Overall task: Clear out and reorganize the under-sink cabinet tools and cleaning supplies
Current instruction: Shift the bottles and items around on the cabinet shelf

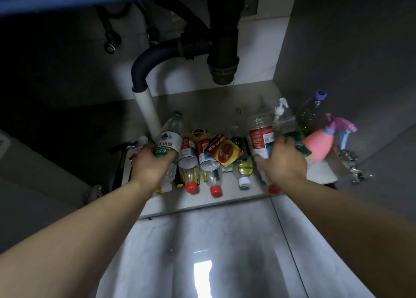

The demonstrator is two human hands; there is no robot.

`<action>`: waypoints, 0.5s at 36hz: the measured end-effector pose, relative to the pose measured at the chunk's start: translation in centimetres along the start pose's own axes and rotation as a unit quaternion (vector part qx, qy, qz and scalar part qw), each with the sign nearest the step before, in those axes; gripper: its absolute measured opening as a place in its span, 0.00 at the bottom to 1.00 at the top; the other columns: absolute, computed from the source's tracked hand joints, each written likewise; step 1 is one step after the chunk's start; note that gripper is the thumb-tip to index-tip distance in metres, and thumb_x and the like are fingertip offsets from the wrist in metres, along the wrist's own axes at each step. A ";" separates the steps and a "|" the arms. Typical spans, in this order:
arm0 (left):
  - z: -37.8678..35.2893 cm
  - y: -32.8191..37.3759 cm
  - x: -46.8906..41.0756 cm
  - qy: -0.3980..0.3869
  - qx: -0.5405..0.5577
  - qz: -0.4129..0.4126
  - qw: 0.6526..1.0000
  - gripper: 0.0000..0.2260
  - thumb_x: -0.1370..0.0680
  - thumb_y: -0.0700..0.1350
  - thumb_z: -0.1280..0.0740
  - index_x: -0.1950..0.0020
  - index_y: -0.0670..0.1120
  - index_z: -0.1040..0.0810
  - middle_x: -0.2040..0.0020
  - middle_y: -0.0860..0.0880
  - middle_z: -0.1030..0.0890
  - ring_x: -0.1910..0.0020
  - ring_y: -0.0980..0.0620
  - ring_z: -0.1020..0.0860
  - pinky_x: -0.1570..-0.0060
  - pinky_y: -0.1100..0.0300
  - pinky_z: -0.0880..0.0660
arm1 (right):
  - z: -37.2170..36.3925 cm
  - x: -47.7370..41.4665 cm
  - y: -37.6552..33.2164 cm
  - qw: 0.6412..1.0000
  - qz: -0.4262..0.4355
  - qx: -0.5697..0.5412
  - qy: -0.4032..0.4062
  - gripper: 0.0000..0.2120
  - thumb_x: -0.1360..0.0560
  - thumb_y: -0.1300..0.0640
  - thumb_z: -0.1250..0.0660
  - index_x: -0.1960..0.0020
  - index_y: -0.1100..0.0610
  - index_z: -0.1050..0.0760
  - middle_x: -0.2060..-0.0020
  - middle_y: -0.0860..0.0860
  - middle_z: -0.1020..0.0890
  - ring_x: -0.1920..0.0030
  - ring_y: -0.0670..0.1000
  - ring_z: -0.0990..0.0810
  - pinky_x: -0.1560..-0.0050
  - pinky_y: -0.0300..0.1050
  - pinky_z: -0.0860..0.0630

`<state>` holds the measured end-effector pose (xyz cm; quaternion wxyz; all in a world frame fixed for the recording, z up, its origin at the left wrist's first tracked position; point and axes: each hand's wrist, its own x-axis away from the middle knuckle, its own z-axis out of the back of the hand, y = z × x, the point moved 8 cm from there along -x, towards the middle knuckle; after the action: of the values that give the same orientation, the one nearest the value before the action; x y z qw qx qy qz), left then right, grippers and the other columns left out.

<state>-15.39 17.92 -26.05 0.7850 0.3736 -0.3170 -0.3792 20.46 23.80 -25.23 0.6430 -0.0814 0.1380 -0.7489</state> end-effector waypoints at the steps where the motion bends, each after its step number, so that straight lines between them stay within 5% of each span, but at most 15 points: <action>1: 0.0 0.5 0.9 -0.015 0.022 -0.001 1.000 0.18 0.29 0.55 0.26 0.42 0.50 0.19 0.52 0.49 0.15 0.54 0.47 0.16 0.51 0.48 0.18 | 1.1 0.6 0.0 1.000 0.009 -0.022 0.006 0.32 0.32 0.38 0.28 0.38 0.58 0.29 0.45 0.59 0.25 0.49 0.62 0.21 0.54 0.52 0.24; 6: -0.6 3.8 6.4 -0.115 0.132 0.006 0.984 0.18 0.26 0.48 0.25 0.37 0.48 0.19 0.49 0.46 0.14 0.56 0.49 0.14 0.64 0.57 0.21 | 5.6 4.2 1.4 0.987 0.035 -0.140 -0.069 0.26 0.34 0.39 0.27 0.42 0.52 0.25 0.49 0.52 0.20 0.52 0.54 0.20 0.52 0.49 0.21; 11: -1.8 6.9 12.9 -0.258 0.162 0.023 0.952 0.19 0.29 0.48 0.21 0.39 0.56 0.18 0.46 0.48 0.13 0.58 0.48 0.14 0.65 0.54 0.21 | 10.6 8.9 5.1 0.980 0.018 -0.158 -0.116 0.21 0.31 0.46 0.26 0.41 0.51 0.26 0.48 0.53 0.19 0.55 0.50 0.21 0.57 0.42 0.23; 14: -2.8 8.3 15.8 -0.305 0.145 0.019 0.941 0.18 0.30 0.46 0.20 0.41 0.53 0.17 0.46 0.46 0.14 0.54 0.44 0.14 0.56 0.45 0.18 | 12.6 11.2 7.9 0.978 -0.016 -0.135 -0.158 0.23 0.28 0.48 0.28 0.36 0.53 0.26 0.46 0.54 0.20 0.52 0.54 0.20 0.61 0.42 0.22; 18: -5.5 8.3 17.3 -0.373 0.088 0.018 0.923 0.14 0.26 0.42 0.24 0.41 0.51 0.17 0.44 0.43 0.15 0.54 0.46 0.16 0.60 0.54 0.21 | 11.5 13.4 11.9 0.959 -0.071 -0.118 -0.246 0.24 0.26 0.48 0.31 0.33 0.53 0.30 0.44 0.53 0.20 0.48 0.54 0.19 0.48 0.51 0.19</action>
<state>0.72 9.02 -18.28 0.5803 0.2670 -0.6261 -0.4471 32.99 7.78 -18.79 0.5880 -0.3482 0.0569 -0.7278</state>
